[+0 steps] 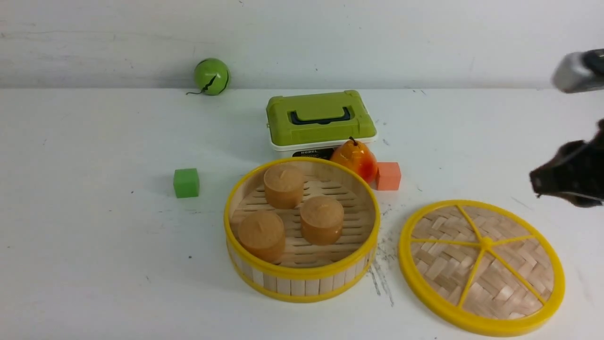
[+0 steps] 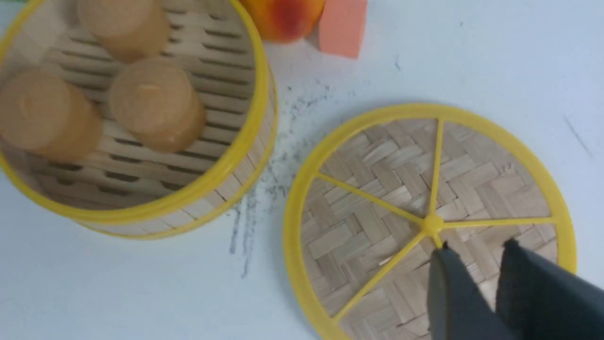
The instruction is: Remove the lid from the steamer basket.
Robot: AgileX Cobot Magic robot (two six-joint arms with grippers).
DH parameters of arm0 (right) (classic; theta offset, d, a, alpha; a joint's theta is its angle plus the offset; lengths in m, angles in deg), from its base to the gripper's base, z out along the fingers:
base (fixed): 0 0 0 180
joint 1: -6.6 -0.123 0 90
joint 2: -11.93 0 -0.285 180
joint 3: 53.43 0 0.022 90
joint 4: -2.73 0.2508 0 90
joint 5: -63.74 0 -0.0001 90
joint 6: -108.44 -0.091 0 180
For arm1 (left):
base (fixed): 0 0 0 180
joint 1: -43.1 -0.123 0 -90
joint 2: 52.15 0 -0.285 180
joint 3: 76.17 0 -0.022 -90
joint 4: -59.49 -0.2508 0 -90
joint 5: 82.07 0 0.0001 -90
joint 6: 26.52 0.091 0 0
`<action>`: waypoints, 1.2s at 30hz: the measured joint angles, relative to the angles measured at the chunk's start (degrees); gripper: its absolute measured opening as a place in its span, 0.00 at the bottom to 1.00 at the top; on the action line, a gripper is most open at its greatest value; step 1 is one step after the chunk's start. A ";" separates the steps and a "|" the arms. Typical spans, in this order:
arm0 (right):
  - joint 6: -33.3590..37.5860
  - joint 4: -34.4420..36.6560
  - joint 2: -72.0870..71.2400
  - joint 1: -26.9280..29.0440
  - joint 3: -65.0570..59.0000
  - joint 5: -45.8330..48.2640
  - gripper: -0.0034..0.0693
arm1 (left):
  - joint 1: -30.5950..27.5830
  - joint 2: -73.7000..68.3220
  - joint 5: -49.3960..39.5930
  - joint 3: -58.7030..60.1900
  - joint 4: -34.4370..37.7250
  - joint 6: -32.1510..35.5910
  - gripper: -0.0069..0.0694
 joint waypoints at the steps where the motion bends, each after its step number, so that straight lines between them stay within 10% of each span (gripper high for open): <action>1: 0.12 0.43 -4.29 0.00 -1.91 -0.40 0.18 | 0.00 0.00 0.00 0.00 0.00 0.00 0.41; 6: 0.16 2.58 -20.99 0.00 -12.09 -3.43 0.02 | 0.00 0.00 0.00 0.00 0.00 0.00 0.41; 18: 0.31 2.78 -45.39 0.00 -26.19 -11.91 0.02 | 0.00 0.00 0.00 0.00 0.00 0.00 0.41; 36: -4.26 -15.33 -55.18 2.72 -45.42 -23.05 0.02 | 0.00 0.00 0.00 0.00 0.00 0.00 0.41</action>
